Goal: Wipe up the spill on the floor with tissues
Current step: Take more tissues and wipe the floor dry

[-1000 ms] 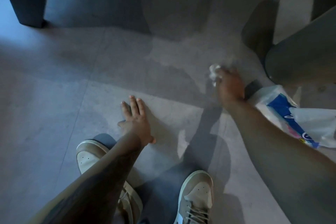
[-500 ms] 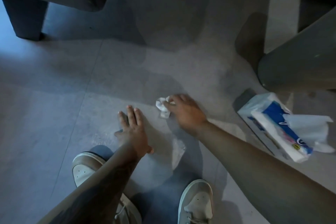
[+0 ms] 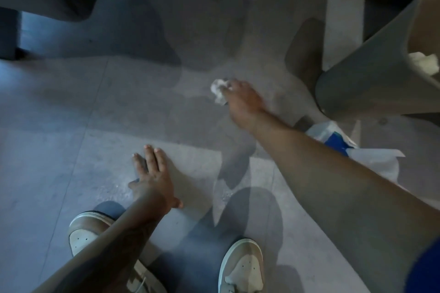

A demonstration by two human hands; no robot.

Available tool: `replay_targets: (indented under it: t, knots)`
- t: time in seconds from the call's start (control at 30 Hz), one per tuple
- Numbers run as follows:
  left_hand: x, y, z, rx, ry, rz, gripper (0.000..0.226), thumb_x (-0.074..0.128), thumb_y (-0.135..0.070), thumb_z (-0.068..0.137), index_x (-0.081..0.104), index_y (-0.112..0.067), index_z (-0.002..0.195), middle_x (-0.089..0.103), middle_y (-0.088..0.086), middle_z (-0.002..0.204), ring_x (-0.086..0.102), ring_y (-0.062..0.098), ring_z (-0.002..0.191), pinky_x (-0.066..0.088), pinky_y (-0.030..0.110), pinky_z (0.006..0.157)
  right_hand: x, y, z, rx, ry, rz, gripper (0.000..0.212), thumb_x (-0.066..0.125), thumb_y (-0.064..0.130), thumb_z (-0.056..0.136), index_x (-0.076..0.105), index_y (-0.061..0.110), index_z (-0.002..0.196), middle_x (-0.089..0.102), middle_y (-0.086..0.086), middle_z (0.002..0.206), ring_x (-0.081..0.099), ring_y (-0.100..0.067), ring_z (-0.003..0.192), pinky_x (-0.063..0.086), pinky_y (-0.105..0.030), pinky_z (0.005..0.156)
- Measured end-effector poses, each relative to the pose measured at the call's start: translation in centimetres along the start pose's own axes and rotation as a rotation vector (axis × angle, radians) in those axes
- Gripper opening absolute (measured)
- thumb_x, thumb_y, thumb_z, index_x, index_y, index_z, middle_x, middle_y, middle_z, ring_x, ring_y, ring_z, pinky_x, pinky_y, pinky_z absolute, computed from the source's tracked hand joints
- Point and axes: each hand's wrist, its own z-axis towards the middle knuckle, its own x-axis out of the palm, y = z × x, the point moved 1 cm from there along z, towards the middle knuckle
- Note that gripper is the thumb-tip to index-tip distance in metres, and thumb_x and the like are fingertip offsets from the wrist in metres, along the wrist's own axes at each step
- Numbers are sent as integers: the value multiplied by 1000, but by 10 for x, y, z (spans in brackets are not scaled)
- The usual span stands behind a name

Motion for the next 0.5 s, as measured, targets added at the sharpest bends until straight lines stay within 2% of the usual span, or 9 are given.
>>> replay_targets:
  t: [0.03,0.1,0.17,0.27,0.37,0.43,0.5]
  knots:
    - [0,0,0,4,-6,-6,156,81,-66,60,-33,-5,147,-40,15,155,-20,45,147,46,55,103,12,0,-8,-85,29,-38,44,48,25,92,53,21,136,50,-8,140,48,-31,123,41,-38,100]
    - [0,0,0,1,-6,-1,157,81,-66,59,-34,-5,146,-39,15,155,-21,45,147,46,54,102,14,-24,-18,-59,10,-70,50,40,23,96,42,24,146,41,-5,148,41,-30,129,35,-39,106]
    - [0,0,0,-3,5,9,157,81,-67,59,-34,-4,146,-39,16,155,-21,46,146,47,53,102,11,-70,-13,161,-93,-119,46,34,29,101,40,26,146,41,-7,147,41,-30,131,34,-40,106]
    - [2,-2,2,-12,-1,25,158,81,-68,58,-34,-4,146,-39,17,155,-20,47,146,48,53,101,2,-139,-6,561,-98,-119,48,35,23,101,35,13,148,39,-18,147,42,-38,131,37,-46,105]
    - [3,-4,4,-29,7,31,159,81,-68,58,-35,-3,145,-40,17,154,-21,47,146,48,53,101,-2,-149,5,753,-91,-57,47,32,23,103,37,4,145,39,-21,145,41,-40,131,38,-47,104]
    - [3,-5,5,-35,11,27,158,81,-67,58,-36,-3,144,-41,18,153,-21,47,146,47,54,101,6,-130,21,700,-77,19,51,22,28,102,42,6,144,42,-20,144,42,-39,131,38,-49,107]
    - [2,-4,4,-35,9,24,158,81,-67,58,-35,-3,145,-41,18,153,-21,48,146,47,54,102,21,-93,29,519,-89,37,53,23,33,97,46,17,142,45,-13,143,44,-33,131,36,-46,108]
